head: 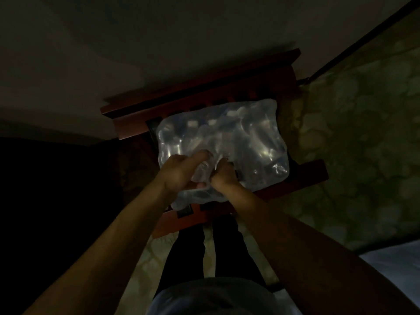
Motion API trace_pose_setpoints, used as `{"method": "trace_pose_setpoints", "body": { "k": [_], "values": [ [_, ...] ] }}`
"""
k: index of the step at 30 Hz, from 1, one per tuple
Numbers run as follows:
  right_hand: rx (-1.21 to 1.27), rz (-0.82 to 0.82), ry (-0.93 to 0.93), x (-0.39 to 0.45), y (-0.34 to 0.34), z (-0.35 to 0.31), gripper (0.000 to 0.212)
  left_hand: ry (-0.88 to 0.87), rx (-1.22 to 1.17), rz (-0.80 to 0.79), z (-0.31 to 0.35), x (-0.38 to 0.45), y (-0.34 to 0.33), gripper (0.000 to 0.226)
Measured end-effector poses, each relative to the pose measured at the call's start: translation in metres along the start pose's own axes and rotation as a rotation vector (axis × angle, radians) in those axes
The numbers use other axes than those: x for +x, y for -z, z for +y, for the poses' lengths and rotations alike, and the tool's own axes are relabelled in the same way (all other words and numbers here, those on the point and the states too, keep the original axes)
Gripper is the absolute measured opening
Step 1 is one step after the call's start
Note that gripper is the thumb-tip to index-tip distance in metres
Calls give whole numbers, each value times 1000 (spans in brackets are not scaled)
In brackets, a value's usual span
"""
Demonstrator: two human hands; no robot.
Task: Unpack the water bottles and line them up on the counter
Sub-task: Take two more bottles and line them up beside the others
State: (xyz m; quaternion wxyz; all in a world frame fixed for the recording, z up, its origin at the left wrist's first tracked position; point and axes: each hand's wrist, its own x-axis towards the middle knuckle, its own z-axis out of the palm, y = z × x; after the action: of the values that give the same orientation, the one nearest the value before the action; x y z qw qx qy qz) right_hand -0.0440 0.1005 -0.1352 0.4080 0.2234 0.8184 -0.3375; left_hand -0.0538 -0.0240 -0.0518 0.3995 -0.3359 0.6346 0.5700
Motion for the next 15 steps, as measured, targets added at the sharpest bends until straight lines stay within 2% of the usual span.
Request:
{"method": "trace_pose_setpoints", "body": {
  "k": [4, 6, 9, 10, 12, 13, 15],
  "values": [
    [-67, -30, -43, 10, -3, 3, 40, -146, 181, 14, 0, -28, 12, 47],
    [-22, -11, -94, 17, -5, 5, 42, -130, 146, 51, -2, -40, 20, 57],
    [83, 42, -202, 23, -12, 4, 33, -116, 75, 93, -8, -51, 33, 54],
    [87, 67, -244, 23, -16, 2, 43, -119, 58, 105, -10, -53, 36, 50],
    [15, 81, -334, 24, -27, -1, 78, -132, 33, 124, -15, -55, 39, 47],
    [-29, 81, -359, 25, -31, -3, 88, -139, 33, 130, -17, -55, 39, 47],
    [-54, 94, -367, 28, -33, -2, 87, -146, 45, 134, -20, -55, 39, 50]
  ]
}}
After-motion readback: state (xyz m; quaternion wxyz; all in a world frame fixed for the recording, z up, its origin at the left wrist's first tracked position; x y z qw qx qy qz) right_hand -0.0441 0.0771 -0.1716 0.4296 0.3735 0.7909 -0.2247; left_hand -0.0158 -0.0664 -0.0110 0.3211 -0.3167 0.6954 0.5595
